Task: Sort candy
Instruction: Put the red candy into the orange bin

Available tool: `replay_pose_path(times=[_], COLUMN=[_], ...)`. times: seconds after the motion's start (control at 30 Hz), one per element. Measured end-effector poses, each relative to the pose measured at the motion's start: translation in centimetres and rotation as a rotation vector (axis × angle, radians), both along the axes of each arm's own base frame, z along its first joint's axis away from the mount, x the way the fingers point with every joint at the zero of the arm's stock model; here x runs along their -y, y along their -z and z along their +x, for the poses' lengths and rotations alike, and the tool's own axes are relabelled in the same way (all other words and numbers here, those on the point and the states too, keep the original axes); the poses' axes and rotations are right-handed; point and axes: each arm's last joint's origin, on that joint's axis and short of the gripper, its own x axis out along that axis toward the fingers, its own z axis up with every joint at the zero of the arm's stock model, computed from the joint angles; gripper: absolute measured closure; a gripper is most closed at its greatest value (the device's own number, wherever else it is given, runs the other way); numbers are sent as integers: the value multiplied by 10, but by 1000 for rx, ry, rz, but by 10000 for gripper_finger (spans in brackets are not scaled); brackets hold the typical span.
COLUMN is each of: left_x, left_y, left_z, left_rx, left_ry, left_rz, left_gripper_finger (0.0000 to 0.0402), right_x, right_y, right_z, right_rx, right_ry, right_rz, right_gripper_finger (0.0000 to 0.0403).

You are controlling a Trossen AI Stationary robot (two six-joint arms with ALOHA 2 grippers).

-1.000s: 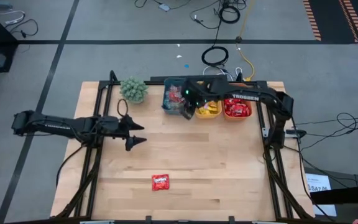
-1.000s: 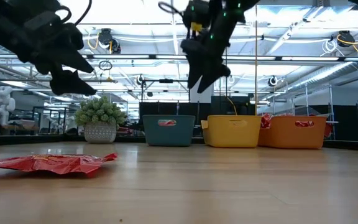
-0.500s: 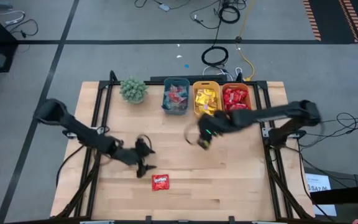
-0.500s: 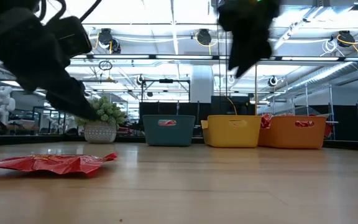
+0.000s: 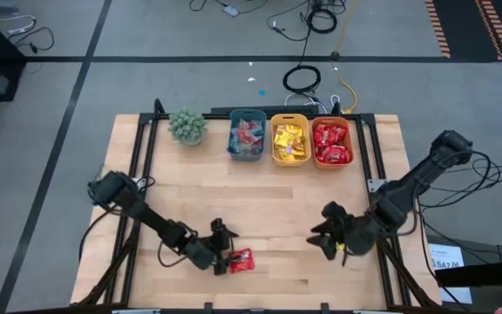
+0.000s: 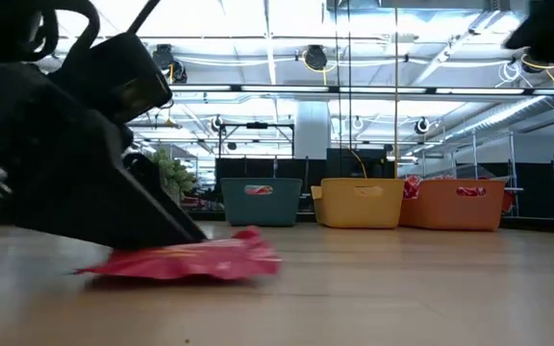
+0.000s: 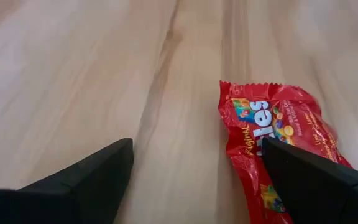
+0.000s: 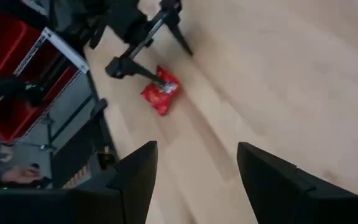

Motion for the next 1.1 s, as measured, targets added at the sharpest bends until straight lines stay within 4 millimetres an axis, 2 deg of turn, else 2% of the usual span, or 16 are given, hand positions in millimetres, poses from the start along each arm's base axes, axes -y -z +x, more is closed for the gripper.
replay_pose_path(times=[0.17,0.27,0.37,0.53,0.73,0.93,1.1], left_x=[9,9,7,17,29,27,31], left_y=[1,-11,-22,-44,-60,-42,-12], left_z=[14,26,36,53,64,60,60], left_rx=[103,156,170,249,255,132,44], left_ry=[-95,-146,-121,-116,-63,-23,66], left_rz=[17,51,107,67,20,62,8], left_gripper_finger=[63,73,75,76,76,76,78], right_x=[-21,-30,-37,-43,-47,-48,-48], right_y=[5,8,8,8,7,7,7], right_z=[-11,-18,-24,-32,-37,-38,-39], right_rx=[-22,-34,-38,-6,5,20,19], right_ry=[-30,-50,-72,-69,-77,-71,-73], right_rz=[61,86,102,86,82,71,70], right_gripper_finger=[190,190,190,190,190,190,190])
